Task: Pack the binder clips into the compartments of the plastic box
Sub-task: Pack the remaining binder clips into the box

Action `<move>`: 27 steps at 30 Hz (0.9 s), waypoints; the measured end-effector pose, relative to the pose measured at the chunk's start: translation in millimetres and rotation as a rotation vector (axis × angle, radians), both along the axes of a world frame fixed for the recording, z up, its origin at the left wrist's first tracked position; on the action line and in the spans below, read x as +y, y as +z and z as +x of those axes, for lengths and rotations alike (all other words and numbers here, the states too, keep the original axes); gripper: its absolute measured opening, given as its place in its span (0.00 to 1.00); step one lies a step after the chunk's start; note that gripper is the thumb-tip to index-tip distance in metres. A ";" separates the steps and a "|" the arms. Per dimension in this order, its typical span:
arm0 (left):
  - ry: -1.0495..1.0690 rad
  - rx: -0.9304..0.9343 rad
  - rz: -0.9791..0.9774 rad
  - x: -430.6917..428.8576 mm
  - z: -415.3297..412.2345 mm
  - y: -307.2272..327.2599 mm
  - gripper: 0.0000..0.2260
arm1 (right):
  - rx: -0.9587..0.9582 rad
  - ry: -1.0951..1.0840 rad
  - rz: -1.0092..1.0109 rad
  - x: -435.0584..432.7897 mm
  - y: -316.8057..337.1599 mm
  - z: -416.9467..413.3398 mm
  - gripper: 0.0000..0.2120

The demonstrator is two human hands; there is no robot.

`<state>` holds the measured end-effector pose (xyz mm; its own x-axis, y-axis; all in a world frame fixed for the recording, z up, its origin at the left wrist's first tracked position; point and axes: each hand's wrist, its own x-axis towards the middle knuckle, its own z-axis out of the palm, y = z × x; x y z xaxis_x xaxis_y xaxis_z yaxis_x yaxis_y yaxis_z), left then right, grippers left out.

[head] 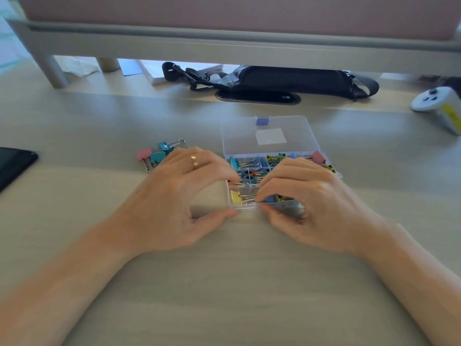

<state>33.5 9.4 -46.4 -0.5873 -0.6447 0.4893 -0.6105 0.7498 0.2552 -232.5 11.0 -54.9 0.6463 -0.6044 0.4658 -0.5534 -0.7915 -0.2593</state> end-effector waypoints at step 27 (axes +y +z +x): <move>0.058 0.150 0.450 -21.8 -0.1 45.7 0.12 | -0.299 -0.155 0.038 -4.4 3.9 -8.2 0.07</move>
<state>33.4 -12.4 -0.7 -0.4882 -0.8418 0.2304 -0.5801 0.5102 0.6349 -240.7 6.7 -50.9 0.3832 -0.7057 0.5959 -0.5615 -0.6903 -0.4564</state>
